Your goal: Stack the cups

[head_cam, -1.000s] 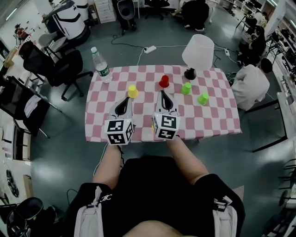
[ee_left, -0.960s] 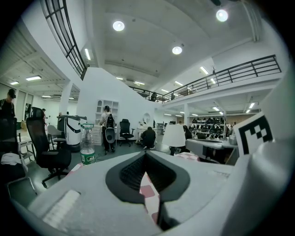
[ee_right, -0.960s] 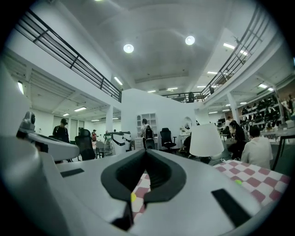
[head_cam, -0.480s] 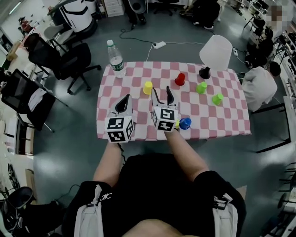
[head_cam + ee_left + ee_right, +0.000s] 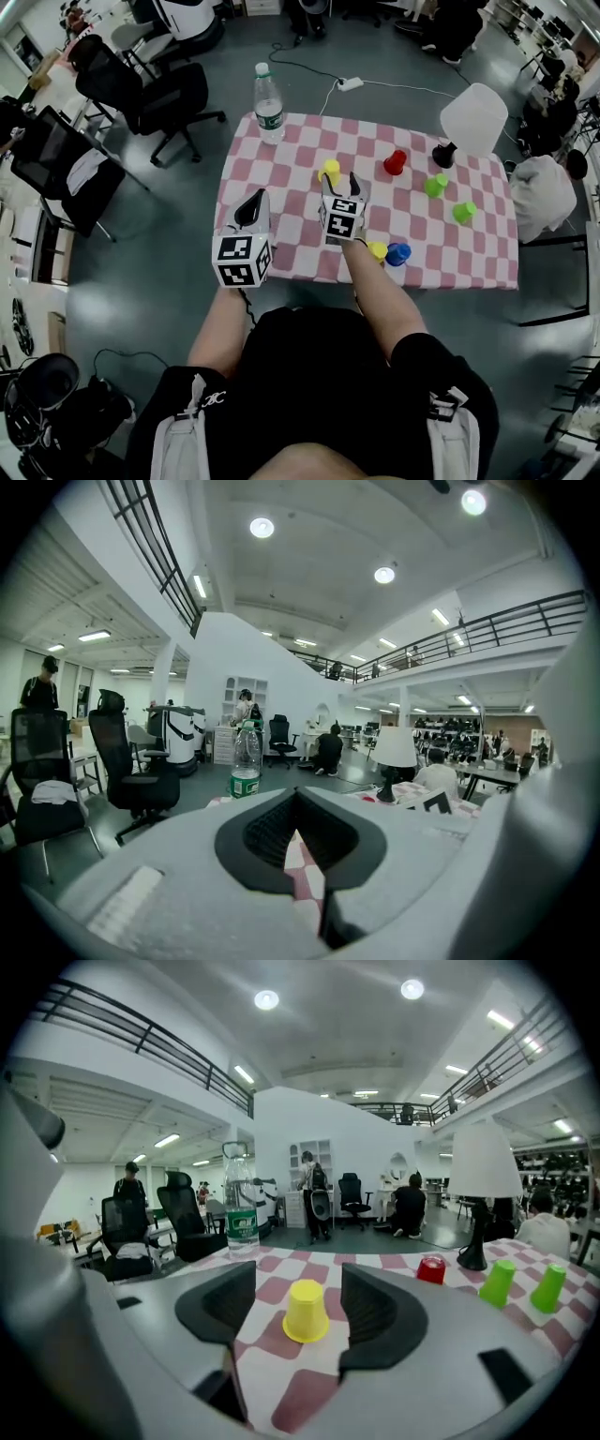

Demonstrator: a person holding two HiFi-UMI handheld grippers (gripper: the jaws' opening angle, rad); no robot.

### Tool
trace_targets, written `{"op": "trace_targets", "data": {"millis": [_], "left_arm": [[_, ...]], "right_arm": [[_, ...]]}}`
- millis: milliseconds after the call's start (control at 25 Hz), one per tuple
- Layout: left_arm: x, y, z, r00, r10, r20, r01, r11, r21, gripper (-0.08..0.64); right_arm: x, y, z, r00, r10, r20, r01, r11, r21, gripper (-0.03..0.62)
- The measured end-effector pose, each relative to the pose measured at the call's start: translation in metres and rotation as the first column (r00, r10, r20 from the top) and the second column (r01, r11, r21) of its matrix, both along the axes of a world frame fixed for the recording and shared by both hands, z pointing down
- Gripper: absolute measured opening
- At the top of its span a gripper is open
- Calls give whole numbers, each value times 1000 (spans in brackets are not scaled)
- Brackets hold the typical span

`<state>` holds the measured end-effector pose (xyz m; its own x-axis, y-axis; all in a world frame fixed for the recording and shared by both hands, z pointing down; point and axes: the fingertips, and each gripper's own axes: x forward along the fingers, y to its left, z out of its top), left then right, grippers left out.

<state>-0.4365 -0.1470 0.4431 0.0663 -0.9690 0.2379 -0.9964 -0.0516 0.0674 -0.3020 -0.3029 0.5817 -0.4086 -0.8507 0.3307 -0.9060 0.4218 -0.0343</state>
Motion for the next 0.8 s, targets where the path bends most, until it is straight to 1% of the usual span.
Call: {"op": "trace_targets", "data": {"millis": [80, 200, 400, 600, 800], "left_arm": [[-9, 3, 4, 1000, -12, -2, 12, 1000, -8, 15], [-20, 7, 10, 1000, -26, 1, 26, 999, -21, 15], [-34, 16, 20, 999, -41, 2, 41, 998, -50, 15], [-46, 25, 28, 998, -55, 0, 55, 995, -79, 15], [-60, 22, 39, 998, -67, -5, 66, 993, -96, 15]], "right_arm": [[-4, -7, 22, 999, -5, -36, 4, 999, -40, 273], [-9, -17, 44, 998, -6, -58, 1, 997, -81, 273], [-22, -32, 61, 998, 9, -54, -16, 992, -123, 273], [-29, -45, 72, 996, 29, -83, -42, 987, -156, 273], [-32, -60, 92, 994, 47, -102, -66, 978, -196, 273]]}}
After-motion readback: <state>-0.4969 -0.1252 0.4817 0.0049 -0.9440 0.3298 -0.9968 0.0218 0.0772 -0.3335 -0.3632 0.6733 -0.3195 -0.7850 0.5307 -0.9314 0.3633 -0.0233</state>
